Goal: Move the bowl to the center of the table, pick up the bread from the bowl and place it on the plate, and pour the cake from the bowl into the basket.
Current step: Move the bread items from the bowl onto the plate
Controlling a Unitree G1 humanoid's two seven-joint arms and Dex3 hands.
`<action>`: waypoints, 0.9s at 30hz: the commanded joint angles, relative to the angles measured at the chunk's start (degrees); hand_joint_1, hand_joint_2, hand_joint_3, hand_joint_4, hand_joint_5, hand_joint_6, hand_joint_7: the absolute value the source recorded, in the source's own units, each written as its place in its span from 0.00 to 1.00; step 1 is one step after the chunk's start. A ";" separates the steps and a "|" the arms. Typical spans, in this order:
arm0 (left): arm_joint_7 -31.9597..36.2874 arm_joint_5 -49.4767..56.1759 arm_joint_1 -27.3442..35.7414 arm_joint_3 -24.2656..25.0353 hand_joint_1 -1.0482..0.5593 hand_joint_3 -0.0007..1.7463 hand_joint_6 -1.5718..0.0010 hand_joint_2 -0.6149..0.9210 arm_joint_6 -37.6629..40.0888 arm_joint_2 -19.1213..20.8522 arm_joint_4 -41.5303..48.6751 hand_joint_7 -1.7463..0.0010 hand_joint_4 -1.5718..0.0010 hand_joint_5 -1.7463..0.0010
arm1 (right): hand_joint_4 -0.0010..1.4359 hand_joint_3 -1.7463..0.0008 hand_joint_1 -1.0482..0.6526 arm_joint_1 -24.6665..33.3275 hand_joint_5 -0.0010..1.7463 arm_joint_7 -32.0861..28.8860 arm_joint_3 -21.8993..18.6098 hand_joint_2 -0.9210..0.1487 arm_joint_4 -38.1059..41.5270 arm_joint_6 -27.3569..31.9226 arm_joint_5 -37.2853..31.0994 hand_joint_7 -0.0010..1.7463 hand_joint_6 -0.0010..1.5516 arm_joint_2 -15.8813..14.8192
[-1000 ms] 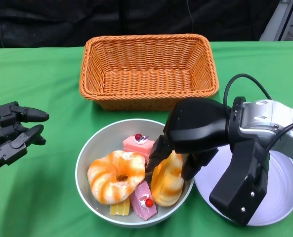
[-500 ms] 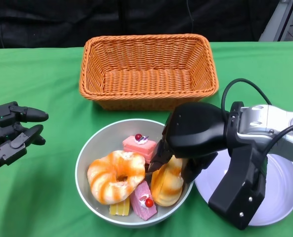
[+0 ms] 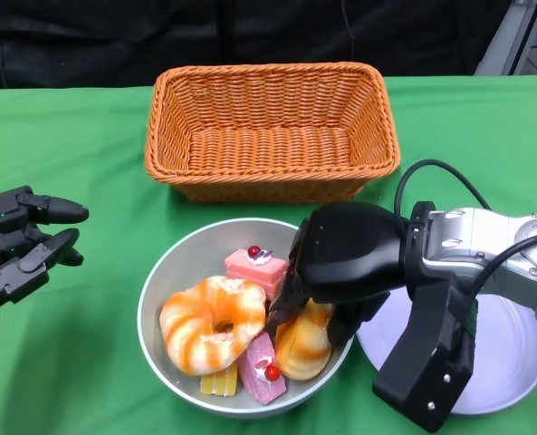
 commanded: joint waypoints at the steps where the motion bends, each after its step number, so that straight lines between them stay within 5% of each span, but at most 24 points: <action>1: -0.16 -0.29 0.76 0.42 0.58 0.16 0.44 1.00 0.44 0.91 -0.91 0.55 0.53 0.27 | 0.61 1.00 0.22 -0.83 0.00 0.10 0.91 0.05 0.52 0.12 -0.39 0.01 0.55 0.02; 15: -0.23 -0.59 0.93 0.49 0.58 0.17 0.43 1.00 0.60 0.64 -1.36 0.55 0.53 0.26 | 0.67 1.00 0.27 -0.76 0.03 -0.54 2.82 0.04 0.99 1.61 -2.10 0.00 0.56 0.86; 20: -0.36 -0.65 0.74 0.42 0.59 0.16 0.44 1.00 0.49 0.47 -1.14 0.55 0.53 0.25 | 0.73 0.92 0.37 -0.74 0.05 -3.26 3.06 0.00 3.13 0.87 -2.09 0.01 0.59 1.50; 27: 0.01 -0.26 0.64 0.20 0.59 0.17 0.44 1.00 0.36 0.25 -1.09 0.55 0.54 0.25 | 0.84 0.95 0.38 -1.79 0.08 -8.91 4.05 0.00 6.45 -0.01 -3.27 0.02 0.64 2.06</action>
